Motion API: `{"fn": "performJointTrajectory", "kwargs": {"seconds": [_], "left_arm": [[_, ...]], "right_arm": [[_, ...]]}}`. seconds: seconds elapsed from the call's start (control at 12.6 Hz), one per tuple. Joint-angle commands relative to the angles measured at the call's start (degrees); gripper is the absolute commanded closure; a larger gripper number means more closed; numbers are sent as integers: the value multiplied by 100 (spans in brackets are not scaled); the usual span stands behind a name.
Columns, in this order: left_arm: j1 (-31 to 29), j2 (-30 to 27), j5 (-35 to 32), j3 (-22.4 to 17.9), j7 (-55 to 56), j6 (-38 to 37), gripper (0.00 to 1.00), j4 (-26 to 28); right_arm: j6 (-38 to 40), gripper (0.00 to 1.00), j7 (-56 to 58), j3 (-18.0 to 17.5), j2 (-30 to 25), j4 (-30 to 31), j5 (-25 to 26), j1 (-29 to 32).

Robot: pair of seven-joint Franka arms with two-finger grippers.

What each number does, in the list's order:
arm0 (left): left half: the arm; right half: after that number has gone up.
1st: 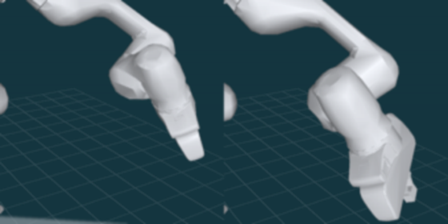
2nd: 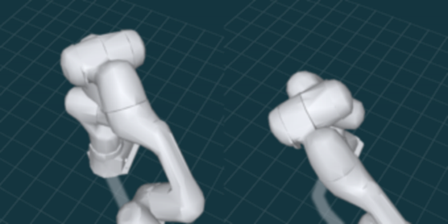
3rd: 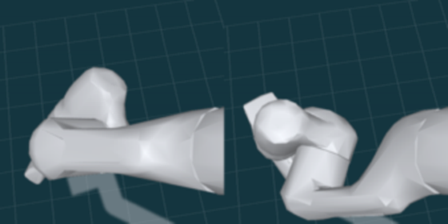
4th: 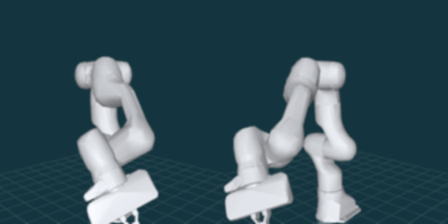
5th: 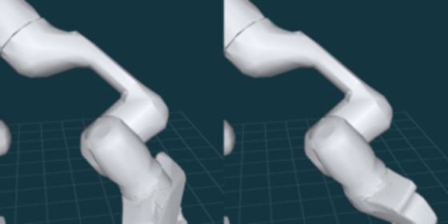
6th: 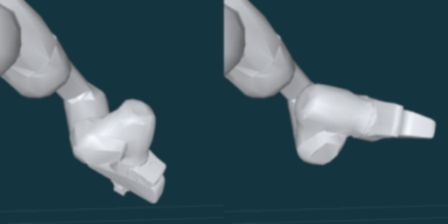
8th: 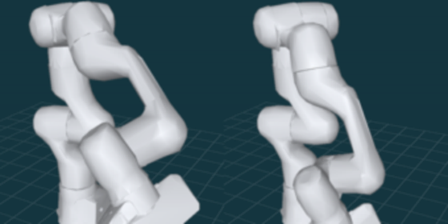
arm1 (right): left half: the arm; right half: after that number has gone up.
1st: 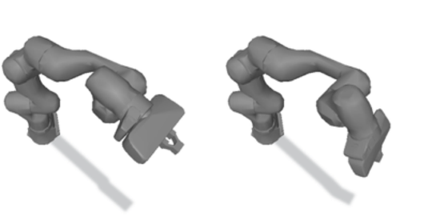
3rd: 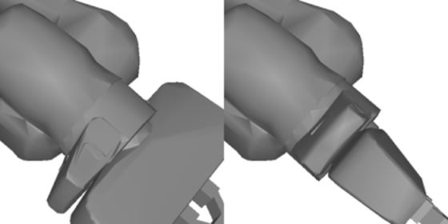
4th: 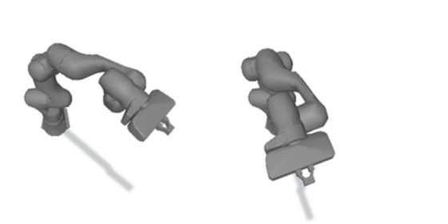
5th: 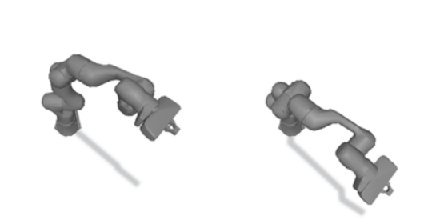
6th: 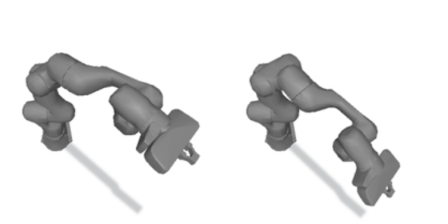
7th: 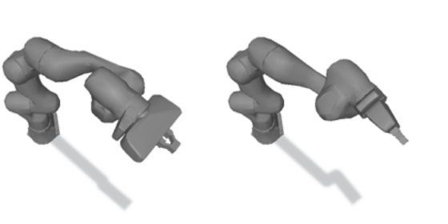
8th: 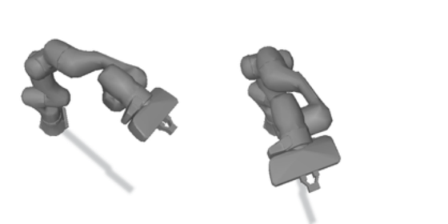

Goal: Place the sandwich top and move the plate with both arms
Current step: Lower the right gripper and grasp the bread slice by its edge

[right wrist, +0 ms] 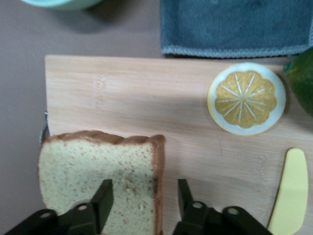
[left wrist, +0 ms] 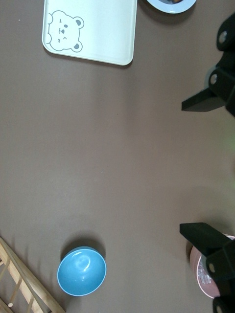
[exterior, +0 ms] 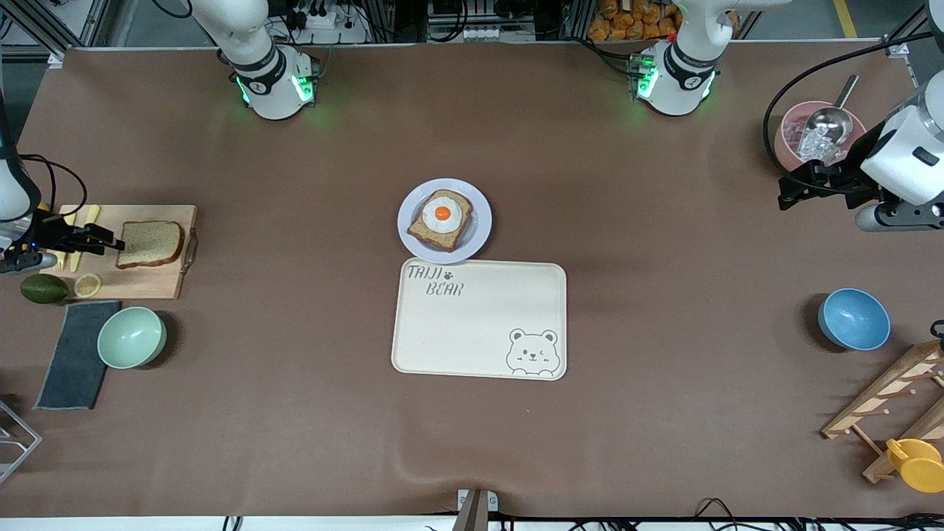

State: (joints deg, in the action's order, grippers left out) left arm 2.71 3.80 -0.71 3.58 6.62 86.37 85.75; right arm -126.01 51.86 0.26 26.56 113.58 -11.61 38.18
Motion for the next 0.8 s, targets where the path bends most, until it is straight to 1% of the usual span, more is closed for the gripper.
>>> {"fn": "performJointTrajectory", "kwargs": {"seconds": [0.0, 0.08, 0.32, 0.4, 0.56, 0.72], "left_arm": [[-42, -19, 88, 2, -90, 3, 0, -32], [-60, -11, 88, 2, -99, 3, 0, -24], [-69, -2, 88, 2, -90, 12, 0, -24], [-60, -2, 88, 2, -90, 12, 0, -24], [-69, -2, 88, 2, -90, 29, 0, -24], [-78, -2, 88, 2, -90, 29, 0, -32]], "right_arm": [[-46, 49, 237, -105, 112, 6, -114, 181], [-64, 50, 281, -105, 138, -2, -114, 190], [-64, 50, 290, -114, 182, 6, -114, 216], [-64, 52, 290, -114, 209, 6, -114, 216], [-64, 66, 290, -122, 226, 6, -149, 251], [-64, 74, 455, -114, 288, 6, -438, 260]]}}
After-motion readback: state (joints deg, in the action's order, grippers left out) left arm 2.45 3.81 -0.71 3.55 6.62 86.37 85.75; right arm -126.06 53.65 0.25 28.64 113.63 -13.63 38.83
